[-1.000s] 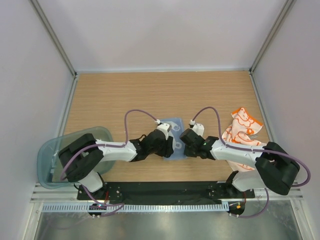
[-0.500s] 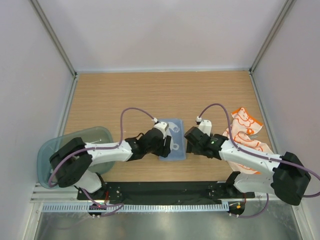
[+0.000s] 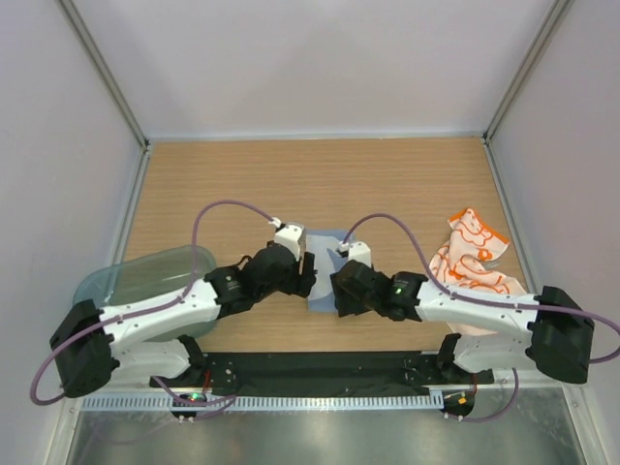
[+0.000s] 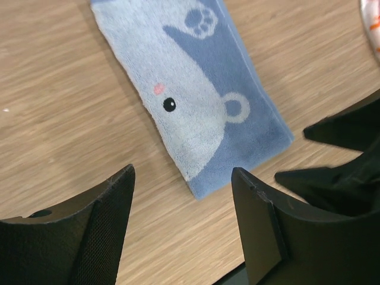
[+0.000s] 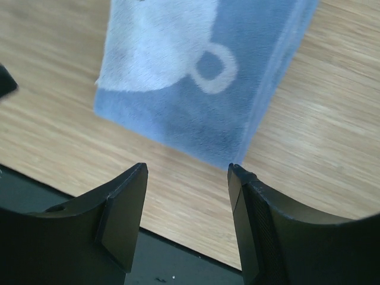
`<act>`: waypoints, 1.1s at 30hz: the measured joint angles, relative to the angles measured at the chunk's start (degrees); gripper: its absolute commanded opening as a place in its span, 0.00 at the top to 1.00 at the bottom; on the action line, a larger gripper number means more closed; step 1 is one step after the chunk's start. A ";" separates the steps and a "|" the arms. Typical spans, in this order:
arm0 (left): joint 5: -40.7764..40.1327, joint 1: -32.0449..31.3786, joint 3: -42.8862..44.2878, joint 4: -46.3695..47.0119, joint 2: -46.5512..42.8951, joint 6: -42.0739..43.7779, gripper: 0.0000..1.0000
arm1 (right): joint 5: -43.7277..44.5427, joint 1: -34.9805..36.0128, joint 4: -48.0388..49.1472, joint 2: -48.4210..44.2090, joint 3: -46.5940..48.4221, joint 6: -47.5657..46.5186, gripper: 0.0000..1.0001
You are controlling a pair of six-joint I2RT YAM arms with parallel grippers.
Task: Roll the towels
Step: Fold the towel
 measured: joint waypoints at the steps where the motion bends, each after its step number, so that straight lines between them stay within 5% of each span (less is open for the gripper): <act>1: -0.68 0.00 -0.04 -0.68 -1.88 -0.24 0.31 | 0.20 1.05 0.00 0.79 0.55 -0.83 0.37; 9: -8.35 0.87 0.04 -8.70 -12.37 -3.98 0.25 | 2.58 11.85 0.00 15.47 10.86 -11.80 0.26; 16: -11.52 3.74 0.09 -19.19 -17.00 -5.77 0.23 | 6.23 12.83 3.54 23.28 15.43 -16.68 0.20; 33: -13.84 12.46 1.03 -22.10 -18.82 -10.45 0.21 | 7.28 6.40 -0.09 18.71 9.01 -15.41 0.13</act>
